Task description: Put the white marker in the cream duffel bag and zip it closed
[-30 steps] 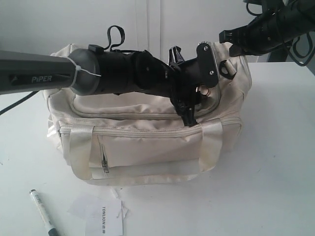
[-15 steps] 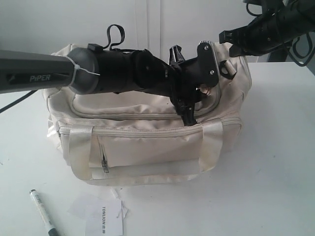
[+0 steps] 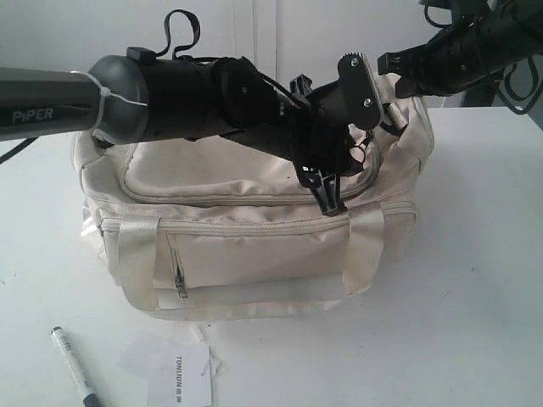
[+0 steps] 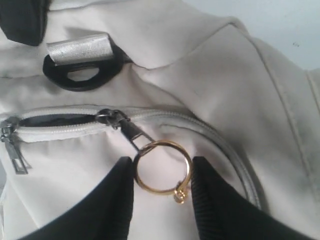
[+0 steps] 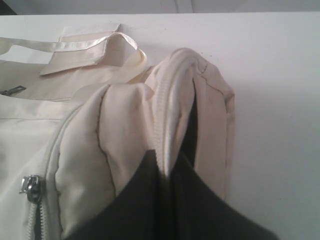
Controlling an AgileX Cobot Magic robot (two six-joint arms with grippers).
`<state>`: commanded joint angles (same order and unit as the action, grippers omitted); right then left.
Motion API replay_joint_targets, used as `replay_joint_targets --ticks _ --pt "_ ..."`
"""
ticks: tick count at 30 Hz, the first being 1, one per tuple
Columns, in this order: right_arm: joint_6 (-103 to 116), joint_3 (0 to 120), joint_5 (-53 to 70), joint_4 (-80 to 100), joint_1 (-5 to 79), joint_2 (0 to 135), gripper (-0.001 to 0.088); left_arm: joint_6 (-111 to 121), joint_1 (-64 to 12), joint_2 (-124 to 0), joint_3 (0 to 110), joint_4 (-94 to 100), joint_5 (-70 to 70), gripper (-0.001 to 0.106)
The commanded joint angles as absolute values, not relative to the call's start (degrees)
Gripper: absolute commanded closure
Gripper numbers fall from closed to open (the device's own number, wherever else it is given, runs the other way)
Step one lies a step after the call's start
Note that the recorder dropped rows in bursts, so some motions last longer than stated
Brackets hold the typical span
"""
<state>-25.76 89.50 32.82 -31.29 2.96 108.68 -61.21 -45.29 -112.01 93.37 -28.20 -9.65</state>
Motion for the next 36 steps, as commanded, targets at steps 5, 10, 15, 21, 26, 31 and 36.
replay_joint_targets --ticks 5,10,15,21,26,31,36 --pt "-25.8 89.5 32.8 -31.3 3.0 108.7 0.0868 -58.7 -45.3 -111.3 93.4 -28.2 -11.6 0.105" --pt "-25.2 89.5 32.8 -31.3 3.0 108.7 0.0868 -54.8 -45.3 -111.3 93.4 -28.2 -13.5 0.105" --pt "-24.8 89.5 32.8 -31.3 3.0 108.7 0.0868 -53.8 -46.1 -110.7 93.4 -28.2 -14.2 0.105" --pt "-24.8 89.5 32.8 -31.3 3.0 108.7 0.0868 -53.6 -47.1 -109.7 93.4 -28.2 -14.2 0.105" --pt "-24.8 89.5 32.8 -31.3 3.0 108.7 0.0868 -51.5 -47.1 -109.1 93.4 -28.2 -14.6 0.105" --pt "-24.8 89.5 32.7 -31.3 3.0 108.7 0.0868 -51.0 -47.5 -108.6 93.4 -28.2 -15.3 0.105" --pt "-22.8 89.5 31.9 -31.3 3.0 108.7 0.0868 -49.3 -47.5 -107.8 93.4 -28.2 -17.8 0.105"
